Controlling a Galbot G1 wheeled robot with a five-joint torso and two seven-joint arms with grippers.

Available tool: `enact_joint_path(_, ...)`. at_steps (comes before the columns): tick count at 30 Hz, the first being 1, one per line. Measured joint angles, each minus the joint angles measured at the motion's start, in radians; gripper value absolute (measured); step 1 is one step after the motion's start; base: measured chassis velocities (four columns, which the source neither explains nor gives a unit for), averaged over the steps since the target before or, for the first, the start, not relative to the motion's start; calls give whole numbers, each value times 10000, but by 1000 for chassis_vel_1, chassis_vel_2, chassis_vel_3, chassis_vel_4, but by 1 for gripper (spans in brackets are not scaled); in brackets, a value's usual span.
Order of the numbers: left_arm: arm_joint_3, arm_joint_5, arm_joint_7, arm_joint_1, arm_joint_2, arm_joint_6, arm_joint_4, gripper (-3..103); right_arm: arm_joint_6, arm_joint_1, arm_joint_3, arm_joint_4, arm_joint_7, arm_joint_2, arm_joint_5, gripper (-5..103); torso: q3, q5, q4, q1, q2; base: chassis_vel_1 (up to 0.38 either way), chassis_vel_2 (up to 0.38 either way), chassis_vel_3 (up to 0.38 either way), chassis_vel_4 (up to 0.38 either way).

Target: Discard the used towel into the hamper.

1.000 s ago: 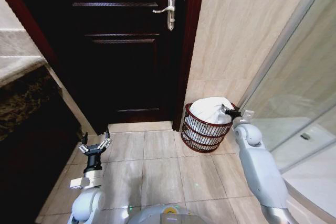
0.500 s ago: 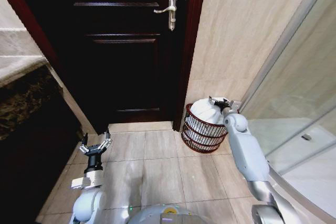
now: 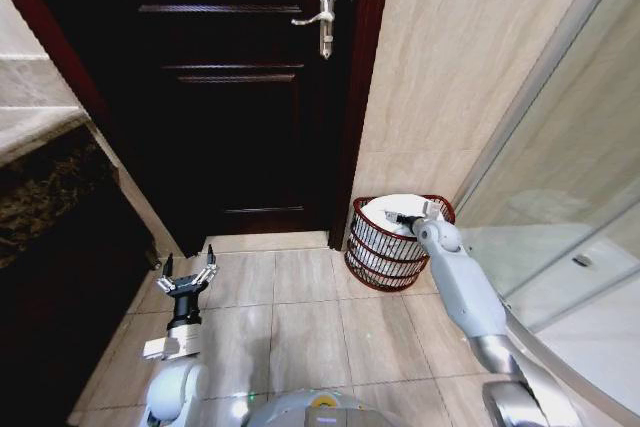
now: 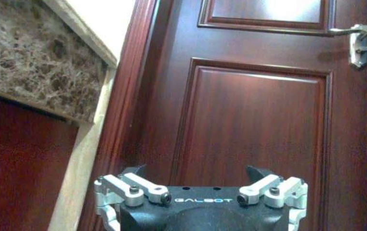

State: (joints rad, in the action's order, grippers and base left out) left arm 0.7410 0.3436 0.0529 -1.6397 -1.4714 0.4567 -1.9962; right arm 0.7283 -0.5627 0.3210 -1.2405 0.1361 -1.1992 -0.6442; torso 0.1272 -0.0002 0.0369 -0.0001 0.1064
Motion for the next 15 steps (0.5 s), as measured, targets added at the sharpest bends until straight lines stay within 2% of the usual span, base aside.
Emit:
enact_joint_path(6,76,171,11,-54,-2,204,145,100,58,437,-644,608,410,87,-857,100,0,0,-1,0,0,0,0,0,0)
enact_joint_path(15,258,405,22,-129,53,372,276,100,57,776,-753,1436,471,-67,-949,100,1,1,0,0,1,0,0,0,0)
